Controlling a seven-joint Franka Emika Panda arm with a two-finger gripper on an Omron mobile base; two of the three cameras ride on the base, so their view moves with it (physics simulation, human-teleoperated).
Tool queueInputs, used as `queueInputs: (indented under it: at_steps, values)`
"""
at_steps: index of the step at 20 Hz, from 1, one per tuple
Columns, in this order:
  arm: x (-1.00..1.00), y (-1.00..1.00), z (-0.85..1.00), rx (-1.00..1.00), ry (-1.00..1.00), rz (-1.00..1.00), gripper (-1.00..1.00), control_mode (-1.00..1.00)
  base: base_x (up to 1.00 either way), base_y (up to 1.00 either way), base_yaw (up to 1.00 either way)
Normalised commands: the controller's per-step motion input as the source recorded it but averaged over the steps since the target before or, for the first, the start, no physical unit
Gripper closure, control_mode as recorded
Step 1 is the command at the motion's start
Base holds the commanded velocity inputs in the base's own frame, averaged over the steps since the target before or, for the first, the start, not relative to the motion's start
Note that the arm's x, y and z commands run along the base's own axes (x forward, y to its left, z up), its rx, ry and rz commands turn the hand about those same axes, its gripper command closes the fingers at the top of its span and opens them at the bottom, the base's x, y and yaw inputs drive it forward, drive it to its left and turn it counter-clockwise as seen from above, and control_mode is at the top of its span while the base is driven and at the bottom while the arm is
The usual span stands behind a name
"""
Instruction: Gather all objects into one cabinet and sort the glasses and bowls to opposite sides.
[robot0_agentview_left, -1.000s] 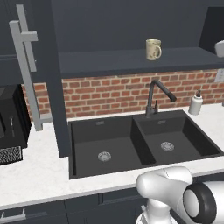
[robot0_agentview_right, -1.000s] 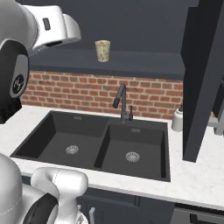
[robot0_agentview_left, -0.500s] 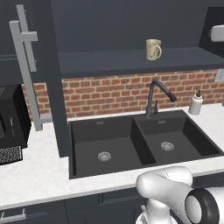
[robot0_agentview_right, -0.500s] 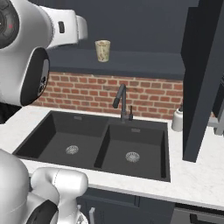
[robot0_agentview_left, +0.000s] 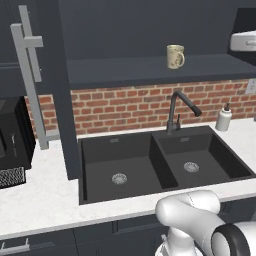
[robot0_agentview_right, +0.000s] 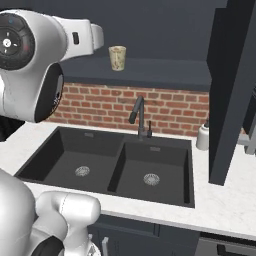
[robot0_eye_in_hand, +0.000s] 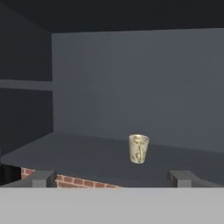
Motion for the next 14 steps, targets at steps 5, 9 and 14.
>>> queueInputs:
  at_steps: [5, 9, 14]
  values:
    - [0.38, -0.25, 0.03, -0.04, 0.00, 0.00, -1.00, -1.00, 0.00, 0.00, 0.00]
    - [0.14, -0.38, -0.22, -0.04, 0.00, 0.00, -1.00, -1.00, 0.00, 0.00, 0.00]
    - [0.00, -0.32, -0.50, 0.00, 0.00, 0.00, -1.00, -1.00, 0.00, 0.00, 0.00]
